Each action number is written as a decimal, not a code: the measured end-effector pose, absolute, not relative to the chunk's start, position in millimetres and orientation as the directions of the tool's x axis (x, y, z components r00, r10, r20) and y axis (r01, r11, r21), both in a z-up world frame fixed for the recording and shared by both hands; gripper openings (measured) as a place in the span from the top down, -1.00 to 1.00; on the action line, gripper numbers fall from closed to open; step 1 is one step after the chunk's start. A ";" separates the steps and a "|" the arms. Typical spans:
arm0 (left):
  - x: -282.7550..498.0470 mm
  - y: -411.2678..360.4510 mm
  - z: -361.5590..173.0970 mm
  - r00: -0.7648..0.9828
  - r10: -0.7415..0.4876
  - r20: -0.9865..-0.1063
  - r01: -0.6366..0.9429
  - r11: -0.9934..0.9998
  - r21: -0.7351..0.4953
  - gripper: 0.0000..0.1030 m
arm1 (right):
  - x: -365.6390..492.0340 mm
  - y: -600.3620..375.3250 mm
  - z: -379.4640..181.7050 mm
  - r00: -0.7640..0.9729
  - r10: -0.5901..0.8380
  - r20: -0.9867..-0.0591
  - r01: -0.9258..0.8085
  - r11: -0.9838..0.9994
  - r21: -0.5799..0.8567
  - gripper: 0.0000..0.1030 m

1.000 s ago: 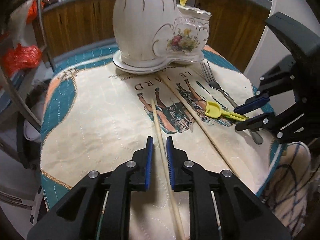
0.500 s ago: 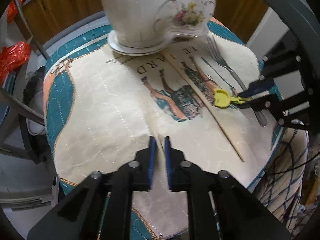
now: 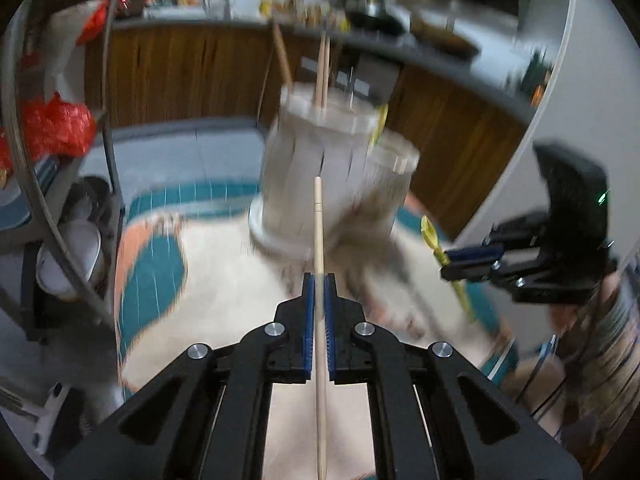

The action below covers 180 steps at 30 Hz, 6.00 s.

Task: Organize utensils
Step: 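Drop chopstick into tall holder with left tool while right drops yellow utensil into short holder, then open both tools and move them back over the table cloth, then grasp the last chopstick with left tool while right grasps the silver fork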

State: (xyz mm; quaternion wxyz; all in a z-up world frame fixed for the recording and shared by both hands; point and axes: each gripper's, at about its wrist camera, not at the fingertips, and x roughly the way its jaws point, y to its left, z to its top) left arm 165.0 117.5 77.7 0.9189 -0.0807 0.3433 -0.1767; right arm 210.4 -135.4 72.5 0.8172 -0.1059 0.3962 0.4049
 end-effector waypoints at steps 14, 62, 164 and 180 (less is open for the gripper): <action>197.5 80.7 128.2 0.899 -0.318 -0.301 0.263 0.942 -0.210 0.92 | 254.7 -188.4 113.1 0.573 0.732 -0.369 -0.639 0.681 0.358 0.80; 271.6 52.3 107.4 0.963 -0.091 -0.255 0.064 0.992 -0.113 0.91 | 305.8 -132.8 73.9 0.647 0.599 -0.472 -0.580 0.788 0.205 0.79; 204.0 7.2 -4.6 0.636 -0.139 -0.759 0.287 0.956 0.065 0.43 | 204.0 -144.8 -15.9 0.423 0.476 -0.771 -0.674 0.734 0.084 0.29; 171.3 19.1 -1.9 0.558 -0.221 -0.800 0.407 0.913 0.032 0.88 | 190.0 -155.0 -8.3 0.260 0.444 -0.857 -0.802 0.594 0.064 0.88</action>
